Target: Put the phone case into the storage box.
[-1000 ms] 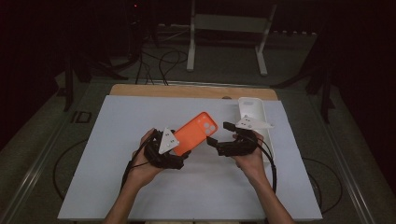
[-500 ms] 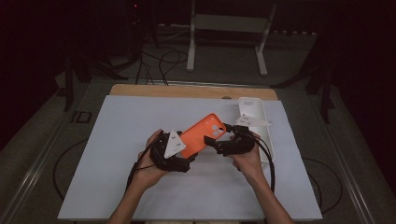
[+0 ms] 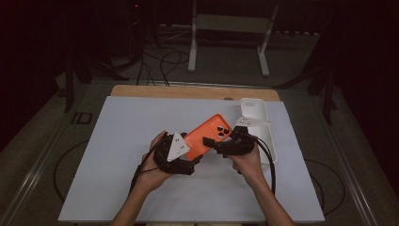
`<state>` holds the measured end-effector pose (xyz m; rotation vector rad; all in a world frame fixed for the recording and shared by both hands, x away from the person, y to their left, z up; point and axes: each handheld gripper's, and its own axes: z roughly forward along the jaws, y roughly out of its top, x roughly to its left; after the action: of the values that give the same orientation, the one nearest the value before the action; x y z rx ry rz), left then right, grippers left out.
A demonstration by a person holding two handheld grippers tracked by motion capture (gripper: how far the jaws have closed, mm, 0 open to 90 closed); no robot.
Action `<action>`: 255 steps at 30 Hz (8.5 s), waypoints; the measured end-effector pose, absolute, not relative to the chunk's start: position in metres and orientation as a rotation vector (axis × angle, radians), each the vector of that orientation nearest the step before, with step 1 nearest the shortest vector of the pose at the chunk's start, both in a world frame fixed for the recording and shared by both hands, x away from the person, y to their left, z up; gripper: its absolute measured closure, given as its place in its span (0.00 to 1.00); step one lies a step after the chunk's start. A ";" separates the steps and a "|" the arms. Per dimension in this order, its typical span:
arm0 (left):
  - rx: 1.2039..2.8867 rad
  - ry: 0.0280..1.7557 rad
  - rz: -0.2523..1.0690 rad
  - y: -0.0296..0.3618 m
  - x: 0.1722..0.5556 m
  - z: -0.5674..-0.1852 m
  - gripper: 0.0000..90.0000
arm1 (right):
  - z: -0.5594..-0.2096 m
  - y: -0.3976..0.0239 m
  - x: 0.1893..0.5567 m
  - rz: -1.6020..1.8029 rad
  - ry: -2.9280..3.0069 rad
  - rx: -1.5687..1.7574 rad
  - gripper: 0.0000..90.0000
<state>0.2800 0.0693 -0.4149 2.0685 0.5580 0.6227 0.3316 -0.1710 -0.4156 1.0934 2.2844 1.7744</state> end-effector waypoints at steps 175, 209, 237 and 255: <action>2.030 0.410 0.006 0.092 0.296 -0.442 0.95 | -0.403 -0.161 0.312 1.660 2.579 0.696 0.45; 1.964 0.564 0.193 0.095 0.293 -0.437 0.95 | -0.400 -0.165 0.308 1.530 2.452 0.842 0.18; 1.935 0.682 0.369 0.092 0.288 -0.437 0.95 | -0.397 -0.169 0.308 1.563 2.368 0.924 0.17; 1.908 0.756 0.469 0.086 0.285 -0.441 0.95 | -0.394 -0.167 0.311 1.588 2.326 0.968 0.15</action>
<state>0.2853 0.0863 -0.4408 1.9083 0.7561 0.4692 0.3112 -0.1673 -0.3941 0.9677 2.3261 1.5883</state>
